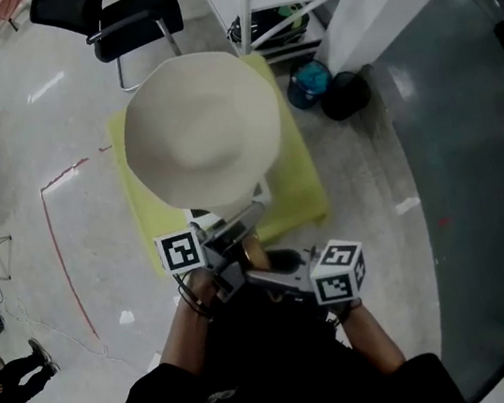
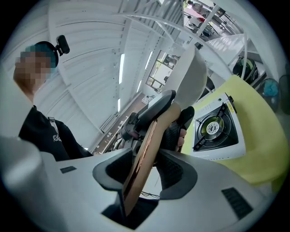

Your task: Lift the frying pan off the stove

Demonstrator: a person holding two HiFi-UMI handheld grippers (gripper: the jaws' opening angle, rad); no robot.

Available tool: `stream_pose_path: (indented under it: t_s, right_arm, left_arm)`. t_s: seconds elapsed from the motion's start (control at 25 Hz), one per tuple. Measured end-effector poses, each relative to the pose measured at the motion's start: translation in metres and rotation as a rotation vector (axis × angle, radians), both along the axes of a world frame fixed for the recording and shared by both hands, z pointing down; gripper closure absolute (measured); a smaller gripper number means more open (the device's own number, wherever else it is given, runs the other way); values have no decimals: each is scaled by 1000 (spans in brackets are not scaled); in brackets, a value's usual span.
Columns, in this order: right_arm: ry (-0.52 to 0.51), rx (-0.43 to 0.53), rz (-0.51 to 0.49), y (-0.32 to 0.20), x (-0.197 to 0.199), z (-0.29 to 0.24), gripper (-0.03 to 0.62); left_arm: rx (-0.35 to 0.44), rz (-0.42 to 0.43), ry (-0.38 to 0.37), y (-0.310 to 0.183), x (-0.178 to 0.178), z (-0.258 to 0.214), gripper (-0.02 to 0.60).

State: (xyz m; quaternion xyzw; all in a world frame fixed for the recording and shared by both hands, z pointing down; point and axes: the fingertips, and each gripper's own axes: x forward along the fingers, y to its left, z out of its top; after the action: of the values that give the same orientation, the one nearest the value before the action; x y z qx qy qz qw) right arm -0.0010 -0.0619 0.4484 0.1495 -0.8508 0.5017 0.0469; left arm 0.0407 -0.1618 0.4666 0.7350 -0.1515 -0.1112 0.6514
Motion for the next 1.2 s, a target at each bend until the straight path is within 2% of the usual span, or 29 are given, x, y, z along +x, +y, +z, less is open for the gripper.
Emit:
stream_pose_path:
  t_s: [0.2, 0.48, 0.88, 1.2]
  right_arm:
    - [-16, 30, 0, 2, -1, -19, 411]
    - [-33, 48, 4, 19, -15, -39, 408]
    - [-24, 64, 3, 20, -17, -44, 404]
    - [-42, 79, 9, 20, -18, -46, 401]
  left_arm:
    - [3, -3, 15, 3, 0, -19, 356]
    - [24, 14, -50, 19, -15, -34, 354]
    - [28, 32, -34, 21, -14, -43, 353]
    - [2, 32, -59, 22, -17, -38, 353]
